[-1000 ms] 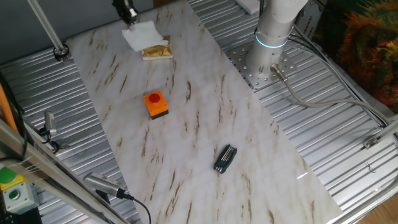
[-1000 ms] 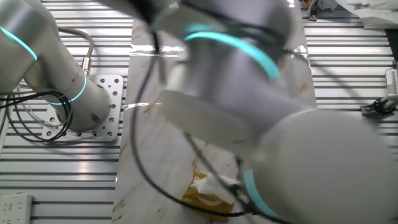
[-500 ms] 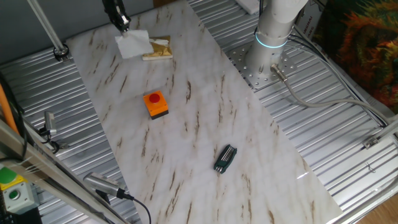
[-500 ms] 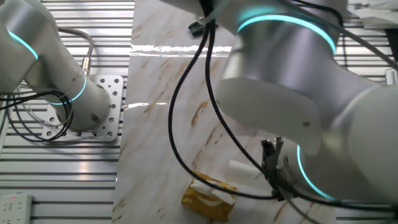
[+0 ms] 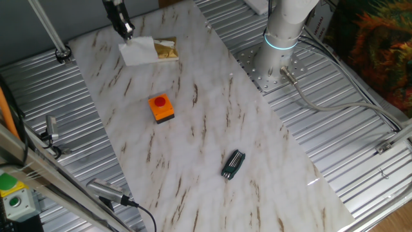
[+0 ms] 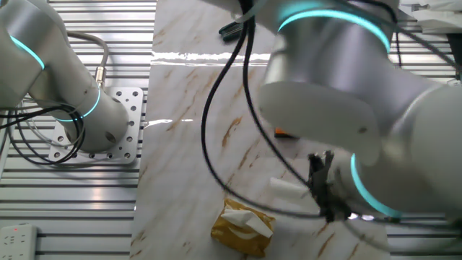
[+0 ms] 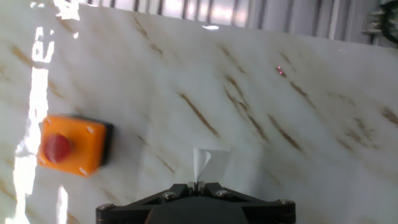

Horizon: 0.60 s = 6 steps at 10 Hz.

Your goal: Pull out a napkin

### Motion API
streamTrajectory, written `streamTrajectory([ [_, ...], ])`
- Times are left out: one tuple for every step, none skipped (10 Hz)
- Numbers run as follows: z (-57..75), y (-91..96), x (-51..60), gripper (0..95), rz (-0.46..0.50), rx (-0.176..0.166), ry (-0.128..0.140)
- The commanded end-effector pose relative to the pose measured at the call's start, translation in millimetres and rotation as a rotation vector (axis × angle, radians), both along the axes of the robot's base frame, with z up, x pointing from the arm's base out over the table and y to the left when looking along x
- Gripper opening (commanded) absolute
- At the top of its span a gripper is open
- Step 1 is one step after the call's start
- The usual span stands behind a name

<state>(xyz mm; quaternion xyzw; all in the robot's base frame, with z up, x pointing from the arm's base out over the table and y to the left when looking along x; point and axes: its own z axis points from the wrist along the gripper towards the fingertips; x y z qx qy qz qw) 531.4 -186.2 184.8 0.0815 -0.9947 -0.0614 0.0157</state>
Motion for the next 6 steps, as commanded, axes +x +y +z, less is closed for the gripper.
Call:
streamTrajectory([
  [-3.0,35.1,6.1,0.0,-0.076,-0.022,0.004],
  [-3.1,47.8,7.7,0.0,-0.089,-0.037,0.004],
  [-3.1,58.1,8.4,0.0,-0.108,-0.039,0.006],
  [-3.7,69.2,9.1,0.0,-0.125,-0.040,0.005],
  [-4.4,76.2,9.9,0.0,-0.136,-0.042,0.005],
  [-6.0,85.1,11.5,0.0,-0.150,-0.045,0.006],
])
